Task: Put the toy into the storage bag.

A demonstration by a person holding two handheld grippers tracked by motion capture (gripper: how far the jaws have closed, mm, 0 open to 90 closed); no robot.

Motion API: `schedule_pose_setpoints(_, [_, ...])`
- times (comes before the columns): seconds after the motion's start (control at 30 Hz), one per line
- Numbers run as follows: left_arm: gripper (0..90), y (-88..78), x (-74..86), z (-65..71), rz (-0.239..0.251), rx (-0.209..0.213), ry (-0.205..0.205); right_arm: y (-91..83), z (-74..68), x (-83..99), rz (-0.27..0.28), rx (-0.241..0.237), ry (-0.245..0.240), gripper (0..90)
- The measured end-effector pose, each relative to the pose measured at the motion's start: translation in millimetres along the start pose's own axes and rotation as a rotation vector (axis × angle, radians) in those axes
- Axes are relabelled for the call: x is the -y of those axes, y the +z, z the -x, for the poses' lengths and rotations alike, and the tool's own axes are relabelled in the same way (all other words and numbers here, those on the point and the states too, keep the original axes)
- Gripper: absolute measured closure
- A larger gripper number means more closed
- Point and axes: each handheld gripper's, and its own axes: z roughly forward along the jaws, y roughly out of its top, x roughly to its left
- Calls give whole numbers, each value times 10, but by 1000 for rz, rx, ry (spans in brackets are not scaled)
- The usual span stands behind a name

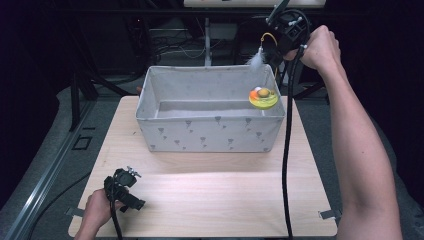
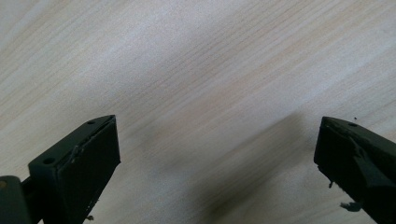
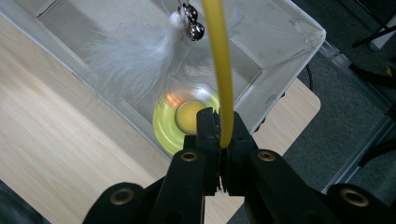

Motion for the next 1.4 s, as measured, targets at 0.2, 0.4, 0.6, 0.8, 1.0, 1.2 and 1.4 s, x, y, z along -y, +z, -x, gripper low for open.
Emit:
schedule_pose_setpoints(0.2, [3, 1, -1, 0, -2, 1, 0, 80, 30, 20, 13, -10, 3, 878])
schedule_pose_setpoints(0.4, [3, 3, -1, 2, -1, 2, 0, 164, 37, 26, 10, -15, 6, 878])
schedule_pose_setpoints(0.6, [3, 5, 0, -1, 0, 2, 0, 257, 42, 28, 10, -23, 2, 878])
schedule_pose_setpoints(0.8, [3, 3, 1, -1, 0, 2, -1, 377, 39, 41, 9, -37, 1, 878])
schedule_pose_setpoints(1.0, [3, 4, 0, -1, 0, 3, -1, 501, 39, 67, 6, -53, -1, 878])
schedule_pose_setpoints(1.2, [3, 4, 0, -3, 0, 3, -2, 607, 44, 101, -3, -68, -1, 879])
schedule_pose_setpoints(1.4, [3, -2, -2, -1, 3, 1, -3, 684, 52, 143, -8, -75, 2, 878])
